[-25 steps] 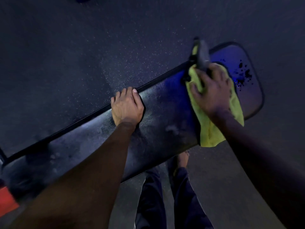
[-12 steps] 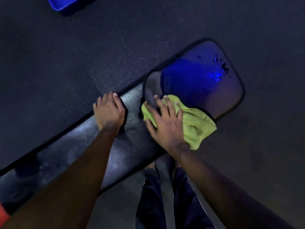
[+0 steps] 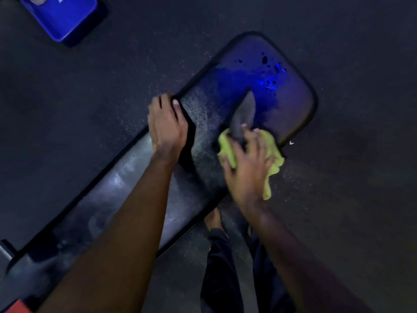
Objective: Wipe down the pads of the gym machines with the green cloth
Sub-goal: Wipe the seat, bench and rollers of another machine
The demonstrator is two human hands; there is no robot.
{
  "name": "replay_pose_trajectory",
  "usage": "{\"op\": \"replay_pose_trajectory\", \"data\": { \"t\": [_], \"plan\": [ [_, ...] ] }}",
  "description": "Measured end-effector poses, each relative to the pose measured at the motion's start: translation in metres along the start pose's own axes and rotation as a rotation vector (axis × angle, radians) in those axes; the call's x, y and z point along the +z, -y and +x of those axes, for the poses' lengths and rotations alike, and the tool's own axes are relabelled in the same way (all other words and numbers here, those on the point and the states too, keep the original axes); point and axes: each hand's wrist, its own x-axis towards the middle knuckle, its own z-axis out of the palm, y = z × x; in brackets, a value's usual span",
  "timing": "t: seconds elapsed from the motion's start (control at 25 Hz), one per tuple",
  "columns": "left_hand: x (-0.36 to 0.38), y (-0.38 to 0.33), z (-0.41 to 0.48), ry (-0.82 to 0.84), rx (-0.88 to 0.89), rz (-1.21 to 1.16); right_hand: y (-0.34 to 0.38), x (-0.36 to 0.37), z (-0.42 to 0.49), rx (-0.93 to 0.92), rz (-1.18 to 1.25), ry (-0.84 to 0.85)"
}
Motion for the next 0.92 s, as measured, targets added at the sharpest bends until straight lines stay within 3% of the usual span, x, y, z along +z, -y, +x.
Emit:
{"op": "replay_pose_trajectory", "data": {
  "t": [0.16,0.24,0.4,0.48,0.6,0.76,0.92],
  "plan": [
    [0.008,-0.019,0.03,0.12,0.024,0.054,0.001,0.009,-0.034,-0.354,-0.019,0.094],
    [0.012,-0.023,0.033,0.117,0.014,0.086,-0.018,0.001,-0.012,-0.278,-0.005,0.065],
    [0.013,-0.022,0.028,0.06,0.006,0.123,-0.059,-0.025,0.063,0.088,0.064,-0.056],
    [0.013,-0.024,0.028,0.056,0.005,0.115,-0.067,-0.035,0.091,0.178,0.096,-0.101],
    [0.013,-0.026,0.029,0.059,-0.019,0.092,-0.051,-0.031,0.084,0.182,0.048,-0.081],
    [0.014,-0.024,0.028,0.064,-0.013,0.116,-0.046,-0.025,0.057,-0.078,-0.047,0.01],
    [0.018,-0.018,0.03,0.069,-0.032,0.147,-0.032,-0.026,0.104,0.105,-0.053,-0.042]
  ]
}}
